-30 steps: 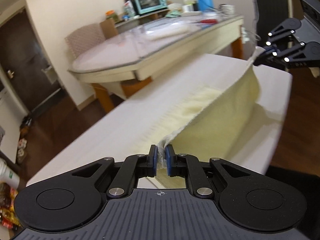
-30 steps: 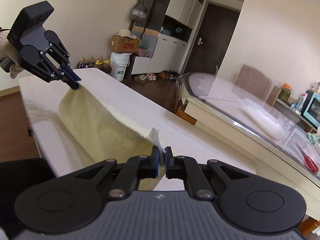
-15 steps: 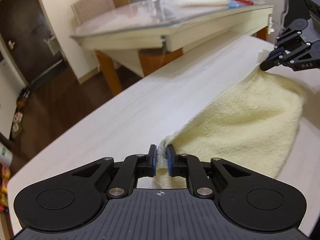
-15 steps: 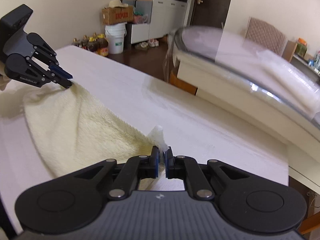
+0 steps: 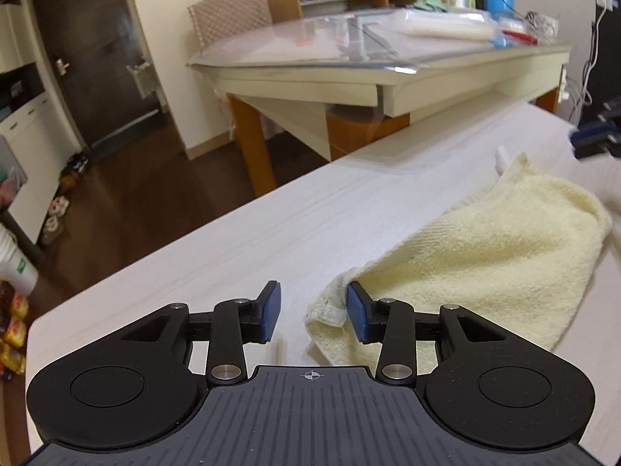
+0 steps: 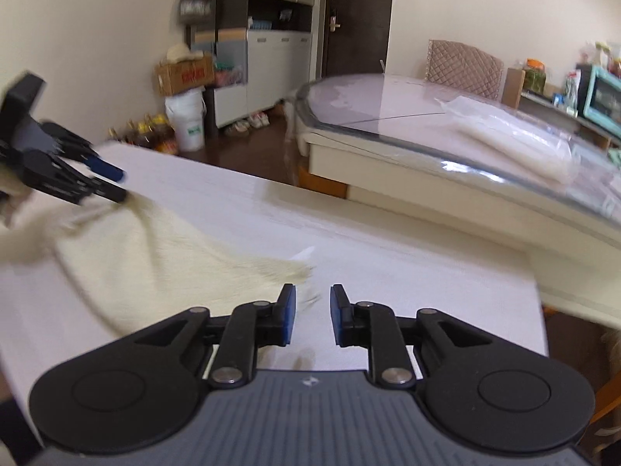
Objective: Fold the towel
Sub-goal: 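Open both grippers, releasing the folded towel on the table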
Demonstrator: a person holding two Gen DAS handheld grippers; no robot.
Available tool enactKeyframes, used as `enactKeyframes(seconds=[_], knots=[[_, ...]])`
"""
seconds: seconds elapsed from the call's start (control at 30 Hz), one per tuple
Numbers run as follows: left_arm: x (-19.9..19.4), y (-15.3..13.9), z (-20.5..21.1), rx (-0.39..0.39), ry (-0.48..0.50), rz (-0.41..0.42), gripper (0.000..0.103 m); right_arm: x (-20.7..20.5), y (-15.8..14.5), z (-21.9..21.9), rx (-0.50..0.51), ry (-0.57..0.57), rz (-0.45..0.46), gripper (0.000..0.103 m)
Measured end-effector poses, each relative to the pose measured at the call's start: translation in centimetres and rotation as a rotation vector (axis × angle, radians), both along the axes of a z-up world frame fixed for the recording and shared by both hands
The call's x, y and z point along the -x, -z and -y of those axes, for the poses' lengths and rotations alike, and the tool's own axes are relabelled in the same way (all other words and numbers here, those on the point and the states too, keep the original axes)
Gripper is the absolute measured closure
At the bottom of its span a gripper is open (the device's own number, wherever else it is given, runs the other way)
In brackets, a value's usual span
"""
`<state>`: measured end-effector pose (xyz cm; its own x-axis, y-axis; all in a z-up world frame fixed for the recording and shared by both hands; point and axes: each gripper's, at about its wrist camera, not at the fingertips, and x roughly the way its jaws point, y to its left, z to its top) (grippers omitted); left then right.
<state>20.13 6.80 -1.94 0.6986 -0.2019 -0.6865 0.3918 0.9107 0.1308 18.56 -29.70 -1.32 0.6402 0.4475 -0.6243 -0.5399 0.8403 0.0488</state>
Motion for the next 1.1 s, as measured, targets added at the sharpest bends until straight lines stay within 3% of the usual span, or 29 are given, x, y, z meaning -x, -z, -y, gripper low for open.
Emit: enactKeyframes(seconds=[0.23, 0.37, 0.5, 0.53, 0.57, 0.83, 0.87, 1.0, 1.1], knots=[[2.6, -1.8, 0.1, 0.020, 0.047, 0.072, 0.061, 3.5, 1.8, 0.8, -0.080, -0.010, -0.111, 0.080], [4.8, -1.8, 1.0, 0.062, 0.170, 0.046, 0.061, 3.1, 2.4, 0.7, -0.115, -0.006, -0.129, 0.080], [6.5, 0.3, 3.0, 0.038, 0.257, -0.015, 0.061, 2.4, 3.0, 0.7, -0.136, -0.023, -0.153, 0.080], [6.5, 0.9, 3.3, 0.026, 0.259, -0.030, 0.061, 2.2, 3.2, 0.7, -0.142, -0.027, -0.159, 0.082], [6.5, 1.3, 3.5, 0.019, 0.256, -0.034, 0.062, 2.1, 3.3, 0.7, -0.148, -0.032, -0.166, 0.096], [6.1, 1.9, 3.4, -0.006, 0.249, -0.056, 0.061, 2.8, 2.3, 2.3, 0.059, -0.022, -0.085, 0.096], [6.1, 1.8, 3.3, -0.002, 0.250, -0.059, 0.062, 3.0, 2.0, 2.6, 0.087, -0.005, -0.060, 0.092], [6.1, 0.2, 2.1, 0.067, 0.214, -0.020, 0.062, 3.9, 0.9, 3.0, 0.060, 0.021, -0.012, 0.087], [4.8, -0.8, 1.7, 0.061, 0.169, 0.013, 0.062, 3.9, 0.6, 1.4, 0.035, -0.009, 0.007, 0.087]])
